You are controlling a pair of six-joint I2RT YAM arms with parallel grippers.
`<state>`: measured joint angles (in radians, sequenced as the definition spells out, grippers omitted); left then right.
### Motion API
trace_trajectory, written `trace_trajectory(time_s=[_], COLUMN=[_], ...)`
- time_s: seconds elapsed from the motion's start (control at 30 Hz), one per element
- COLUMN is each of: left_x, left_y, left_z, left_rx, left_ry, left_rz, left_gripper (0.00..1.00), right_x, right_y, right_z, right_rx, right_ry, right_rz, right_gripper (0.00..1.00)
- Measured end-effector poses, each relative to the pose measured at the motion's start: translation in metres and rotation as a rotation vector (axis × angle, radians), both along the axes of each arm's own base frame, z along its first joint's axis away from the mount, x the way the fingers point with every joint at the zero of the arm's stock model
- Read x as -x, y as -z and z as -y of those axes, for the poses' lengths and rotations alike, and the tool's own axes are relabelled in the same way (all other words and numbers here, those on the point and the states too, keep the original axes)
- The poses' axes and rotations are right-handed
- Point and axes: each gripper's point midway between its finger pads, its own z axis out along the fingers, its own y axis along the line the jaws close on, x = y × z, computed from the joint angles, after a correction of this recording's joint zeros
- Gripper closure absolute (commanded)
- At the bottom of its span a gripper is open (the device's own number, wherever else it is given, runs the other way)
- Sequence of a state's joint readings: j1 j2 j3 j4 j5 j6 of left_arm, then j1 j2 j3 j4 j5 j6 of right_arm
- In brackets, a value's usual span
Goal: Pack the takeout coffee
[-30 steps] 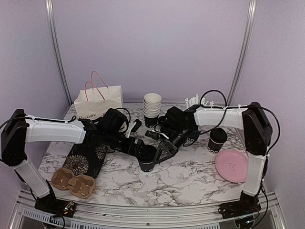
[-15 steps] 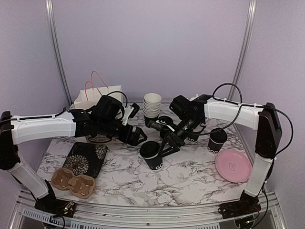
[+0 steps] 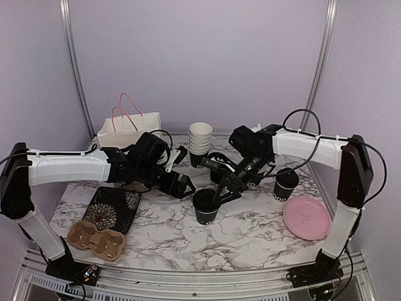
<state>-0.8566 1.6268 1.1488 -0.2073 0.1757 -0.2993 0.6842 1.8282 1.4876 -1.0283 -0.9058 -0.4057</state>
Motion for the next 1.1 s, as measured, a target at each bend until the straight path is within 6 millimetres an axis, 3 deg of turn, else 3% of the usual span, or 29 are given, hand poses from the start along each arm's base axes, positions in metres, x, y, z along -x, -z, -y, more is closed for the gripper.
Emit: trace_trajectory(time_s=[0.23, 0.37, 0.43, 0.53, 0.6, 0.7, 0.8, 1.0, 1.1], left_x=[0.001, -0.003, -0.011, -0.025, -0.032, -0.035, -0.034, -0.006, 0.009], left_y=[0.001, -0.004, -0.017, -0.055, -0.084, -0.107, -0.097, -0.024, -0.010], left_z=[0.000, -0.012, -0.021, -0.040, -0.054, -0.062, -0.046, 0.003, 0.016], left_rx=[-0.001, -0.072, -0.115, -0.150, -0.140, -0.099, -0.049, -0.004, 0.007], left_ry=[0.004, -0.009, -0.030, -0.094, -0.146, -0.179, -0.152, -0.038, -0.011], left_rz=[-0.005, 0.044, 0.105, 0.244, 0.327, 0.363, 0.290, 0.009, -0.061], left_gripper=[0.05, 0.02, 0.01, 0.01, 0.01, 0.01, 0.01, 0.01, 0.05], right_x=[0.004, -0.002, -0.009, -0.024, -0.038, -0.057, -0.064, -0.058, -0.049], right_y=[-0.007, -0.021, -0.027, -0.029, -0.024, -0.009, 0.005, 0.025, 0.029], right_z=[0.003, 0.004, 0.007, 0.013, 0.015, 0.018, 0.020, 0.036, 0.038], right_rx=[-0.009, -0.020, -0.012, 0.026, 0.074, 0.146, 0.169, 0.181, 0.162], right_ry=[-0.020, -0.041, -0.041, -0.030, -0.007, 0.033, 0.071, 0.149, 0.164], right_rz=[0.017, 0.110, 0.195, 0.340, 0.422, 0.458, 0.416, 0.248, 0.161], right_gripper=[0.41, 0.37, 0.36, 0.41, 0.43, 0.45, 0.49, 0.55, 0.57])
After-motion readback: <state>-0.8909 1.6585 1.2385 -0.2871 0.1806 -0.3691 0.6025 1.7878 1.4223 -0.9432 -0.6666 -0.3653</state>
